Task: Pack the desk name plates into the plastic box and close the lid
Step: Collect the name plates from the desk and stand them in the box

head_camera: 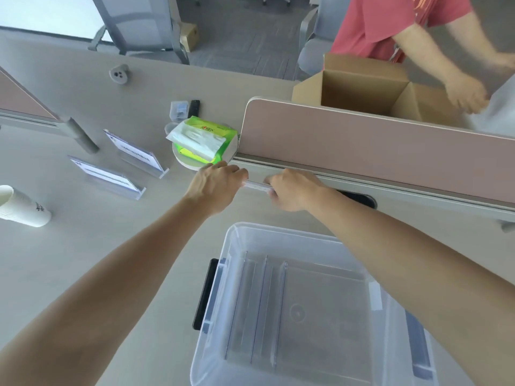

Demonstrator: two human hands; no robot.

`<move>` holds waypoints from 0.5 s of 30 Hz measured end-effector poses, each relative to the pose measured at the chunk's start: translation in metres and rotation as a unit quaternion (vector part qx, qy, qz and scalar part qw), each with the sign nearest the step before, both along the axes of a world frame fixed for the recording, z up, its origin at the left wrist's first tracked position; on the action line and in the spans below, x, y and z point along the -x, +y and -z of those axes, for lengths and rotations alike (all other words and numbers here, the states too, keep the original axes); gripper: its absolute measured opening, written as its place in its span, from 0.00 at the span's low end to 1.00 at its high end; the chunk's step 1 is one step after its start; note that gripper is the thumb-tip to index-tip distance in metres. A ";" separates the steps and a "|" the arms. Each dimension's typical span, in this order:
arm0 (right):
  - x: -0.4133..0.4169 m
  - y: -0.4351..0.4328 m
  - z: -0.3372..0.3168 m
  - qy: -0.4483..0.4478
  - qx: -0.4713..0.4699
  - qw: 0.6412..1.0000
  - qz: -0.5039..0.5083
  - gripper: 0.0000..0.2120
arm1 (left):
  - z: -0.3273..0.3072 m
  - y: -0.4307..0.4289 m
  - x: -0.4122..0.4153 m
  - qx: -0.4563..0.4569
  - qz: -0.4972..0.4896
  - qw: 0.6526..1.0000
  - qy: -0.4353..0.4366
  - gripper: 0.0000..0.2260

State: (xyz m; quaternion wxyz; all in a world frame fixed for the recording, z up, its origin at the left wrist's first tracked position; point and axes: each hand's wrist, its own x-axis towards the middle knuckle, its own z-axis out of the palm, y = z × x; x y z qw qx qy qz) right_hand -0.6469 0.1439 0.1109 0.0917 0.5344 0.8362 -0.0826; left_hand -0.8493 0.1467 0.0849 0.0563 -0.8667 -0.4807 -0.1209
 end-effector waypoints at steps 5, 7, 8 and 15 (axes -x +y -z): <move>0.001 -0.041 -0.030 0.013 -0.038 0.999 -0.001 0.16 | -0.028 -0.024 0.016 -0.060 0.014 0.982 -0.177 0.18; -0.002 -0.059 -0.042 0.037 -0.061 0.997 0.015 0.17 | -0.041 -0.038 0.017 0.018 -0.057 0.948 -0.313 0.34; -0.003 -0.069 -0.048 0.052 -0.073 0.996 0.025 0.17 | -0.050 -0.046 0.016 0.101 -0.092 0.904 -0.406 0.40; 0.008 -0.133 -0.073 0.103 -0.120 0.981 0.115 0.16 | -0.059 -0.079 -0.008 0.435 -0.051 0.617 -0.654 0.19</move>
